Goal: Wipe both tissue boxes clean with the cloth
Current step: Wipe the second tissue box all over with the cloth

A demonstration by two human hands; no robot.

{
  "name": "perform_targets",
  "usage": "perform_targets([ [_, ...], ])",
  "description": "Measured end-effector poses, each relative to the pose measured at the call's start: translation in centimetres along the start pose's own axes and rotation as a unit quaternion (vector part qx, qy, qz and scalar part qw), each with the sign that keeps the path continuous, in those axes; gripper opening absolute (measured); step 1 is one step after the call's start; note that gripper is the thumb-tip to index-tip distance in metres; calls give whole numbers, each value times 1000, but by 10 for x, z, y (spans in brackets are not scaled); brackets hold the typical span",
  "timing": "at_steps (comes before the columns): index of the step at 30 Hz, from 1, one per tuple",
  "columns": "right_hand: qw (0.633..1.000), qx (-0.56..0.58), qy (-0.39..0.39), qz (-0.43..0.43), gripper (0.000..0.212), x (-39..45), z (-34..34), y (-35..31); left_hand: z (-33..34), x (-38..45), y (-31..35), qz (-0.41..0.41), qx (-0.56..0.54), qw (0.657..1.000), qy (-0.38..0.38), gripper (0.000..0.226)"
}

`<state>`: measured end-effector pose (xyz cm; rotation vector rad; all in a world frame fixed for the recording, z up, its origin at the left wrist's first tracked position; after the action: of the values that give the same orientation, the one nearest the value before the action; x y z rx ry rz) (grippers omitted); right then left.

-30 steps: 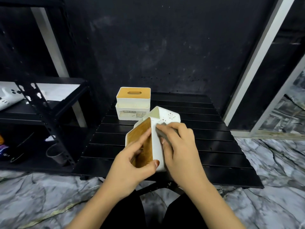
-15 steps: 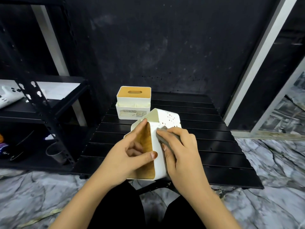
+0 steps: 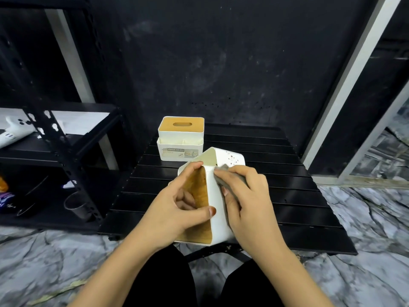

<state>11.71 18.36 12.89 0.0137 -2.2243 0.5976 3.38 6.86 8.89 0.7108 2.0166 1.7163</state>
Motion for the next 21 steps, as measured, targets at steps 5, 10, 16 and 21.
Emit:
perform_targets([
  [5, 1000, -2, -15, 0, 40, 7, 4, 1, -4, 1, -1, -4, -9, 1000, 4, 78],
  [10, 999, 12, 0, 45, 41, -2, 3, 2, 0, -3, 3, -8, 40, 999, 21, 80],
  [16, 999, 21, -12, 25, 35, -14, 7, -13, -5, -4, 6, -11, 74, 995, 64, 56],
  [21, 999, 36, -10, 15, 34, -17, 3, -12, -5, -5, 8, -1, 47, 996, 77, 47],
])
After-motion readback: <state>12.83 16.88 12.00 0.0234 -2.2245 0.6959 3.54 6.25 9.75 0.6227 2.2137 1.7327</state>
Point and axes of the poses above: each hand's wrist, its own x-axis towards the middle knuckle, its own z-axis out of the palm, y = z × x, the point moved 8 cm from there along x, towards the middle knuckle, and after that the axes turned 5 degrees about -z, right-handed, at the moved point
